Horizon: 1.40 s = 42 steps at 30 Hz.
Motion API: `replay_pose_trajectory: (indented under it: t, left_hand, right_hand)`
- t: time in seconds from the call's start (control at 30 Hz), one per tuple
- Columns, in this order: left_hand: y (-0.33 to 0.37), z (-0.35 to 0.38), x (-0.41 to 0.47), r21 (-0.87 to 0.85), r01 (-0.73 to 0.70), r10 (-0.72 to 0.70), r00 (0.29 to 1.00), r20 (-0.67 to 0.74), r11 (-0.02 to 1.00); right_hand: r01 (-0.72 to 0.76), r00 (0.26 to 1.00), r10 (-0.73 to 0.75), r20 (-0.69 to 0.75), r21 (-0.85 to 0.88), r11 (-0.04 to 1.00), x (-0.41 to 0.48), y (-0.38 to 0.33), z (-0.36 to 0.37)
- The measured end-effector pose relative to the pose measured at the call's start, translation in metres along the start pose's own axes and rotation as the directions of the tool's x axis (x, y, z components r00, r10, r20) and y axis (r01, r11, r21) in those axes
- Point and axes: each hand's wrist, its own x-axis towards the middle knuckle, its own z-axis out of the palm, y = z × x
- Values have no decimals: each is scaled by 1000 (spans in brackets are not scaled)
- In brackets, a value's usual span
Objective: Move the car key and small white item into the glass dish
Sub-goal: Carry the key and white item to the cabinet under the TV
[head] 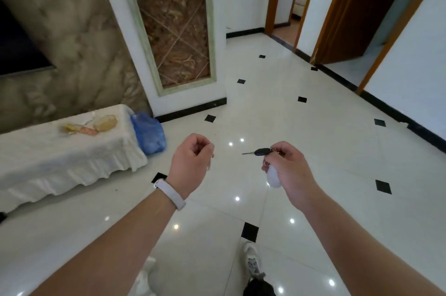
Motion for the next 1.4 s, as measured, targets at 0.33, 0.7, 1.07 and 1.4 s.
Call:
replay_pose_trajectory:
  t: [0.33, 0.7, 1.07, 1.4]
  left_hand:
    - [10, 24, 134, 84, 86, -68, 978, -199, 993]
    - [-4, -45, 200, 16, 162, -134, 862, -489, 987]
    - [-57, -149, 315, -38, 205, -187, 779, -598, 978]
    - [-95, -291, 432, -49, 228, -207, 751, -626, 972]
  right_hand:
    - [-54, 975, 54, 216, -7, 999, 186, -27, 24]
    - [13, 888, -4, 460, -17, 1000, 291, -57, 114]
    - [61, 845, 24, 535, -141, 988, 391, -73, 283]
    - [121, 818, 0, 575, -173, 977, 465, -117, 460]
